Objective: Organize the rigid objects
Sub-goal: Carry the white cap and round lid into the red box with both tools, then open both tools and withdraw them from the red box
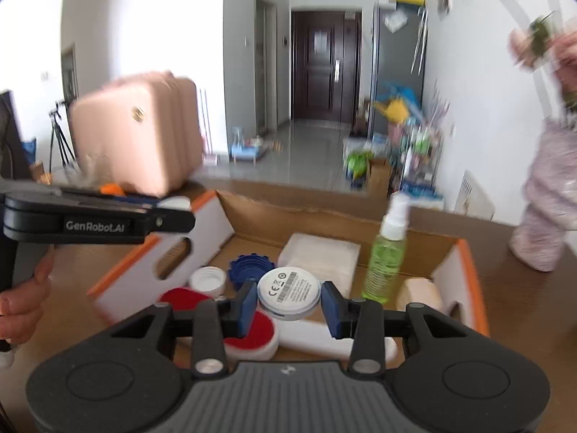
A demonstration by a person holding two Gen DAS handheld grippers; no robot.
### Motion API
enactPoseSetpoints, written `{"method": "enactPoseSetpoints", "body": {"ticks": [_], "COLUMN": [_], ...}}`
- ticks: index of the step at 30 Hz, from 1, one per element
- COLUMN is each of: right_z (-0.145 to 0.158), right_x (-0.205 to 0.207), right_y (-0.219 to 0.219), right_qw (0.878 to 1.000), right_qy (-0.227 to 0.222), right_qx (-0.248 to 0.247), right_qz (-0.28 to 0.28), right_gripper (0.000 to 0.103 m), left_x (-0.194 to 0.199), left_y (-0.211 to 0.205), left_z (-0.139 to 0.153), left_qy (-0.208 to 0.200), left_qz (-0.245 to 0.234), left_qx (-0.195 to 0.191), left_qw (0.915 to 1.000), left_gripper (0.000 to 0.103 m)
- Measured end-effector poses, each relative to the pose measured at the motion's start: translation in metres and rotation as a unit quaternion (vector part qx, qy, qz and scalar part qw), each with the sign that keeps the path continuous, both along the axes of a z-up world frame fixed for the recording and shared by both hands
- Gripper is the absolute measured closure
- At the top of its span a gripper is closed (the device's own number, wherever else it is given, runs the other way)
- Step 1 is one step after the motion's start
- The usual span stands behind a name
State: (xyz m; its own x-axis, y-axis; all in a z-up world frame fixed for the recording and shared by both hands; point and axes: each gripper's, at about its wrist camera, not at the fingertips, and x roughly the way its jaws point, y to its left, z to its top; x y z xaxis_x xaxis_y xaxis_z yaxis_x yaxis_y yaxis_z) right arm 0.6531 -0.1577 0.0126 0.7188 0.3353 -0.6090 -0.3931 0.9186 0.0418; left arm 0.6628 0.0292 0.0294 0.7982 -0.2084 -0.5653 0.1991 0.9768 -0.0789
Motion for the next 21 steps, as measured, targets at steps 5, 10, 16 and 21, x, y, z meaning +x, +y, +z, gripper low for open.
{"method": "enactPoseSetpoints", "body": {"ticks": [5,10,16,21], "right_z": [-0.019,-0.026,-0.025,-0.003], "right_x": [0.045,0.051,0.046,0.015], "right_y": [0.015,-0.006,-0.005,-0.014], "right_qw": [0.999,0.999,0.999,0.997], "right_qy": [0.033,0.025,0.013,-0.045], "right_qx": [-0.004,0.044,0.017,-0.049], "right_qz": [0.003,-0.018,-0.026,-0.04], "right_gripper": [0.061,0.03,0.029,0.027], "left_x": [0.035,0.03,0.026,0.002], "left_y": [0.001,0.01,0.009,0.021], "left_z": [-0.024,-0.027,-0.021,-0.001], "left_qy": [0.019,-0.001,-0.013,-0.037], "left_qz": [0.0,-0.007,0.005,0.013], "left_qx": [0.006,-0.013,-0.016,-0.017], "left_qw": [0.9998,0.9999,0.9998,0.9991], "left_gripper": [0.017,0.008,0.005,0.004]}}
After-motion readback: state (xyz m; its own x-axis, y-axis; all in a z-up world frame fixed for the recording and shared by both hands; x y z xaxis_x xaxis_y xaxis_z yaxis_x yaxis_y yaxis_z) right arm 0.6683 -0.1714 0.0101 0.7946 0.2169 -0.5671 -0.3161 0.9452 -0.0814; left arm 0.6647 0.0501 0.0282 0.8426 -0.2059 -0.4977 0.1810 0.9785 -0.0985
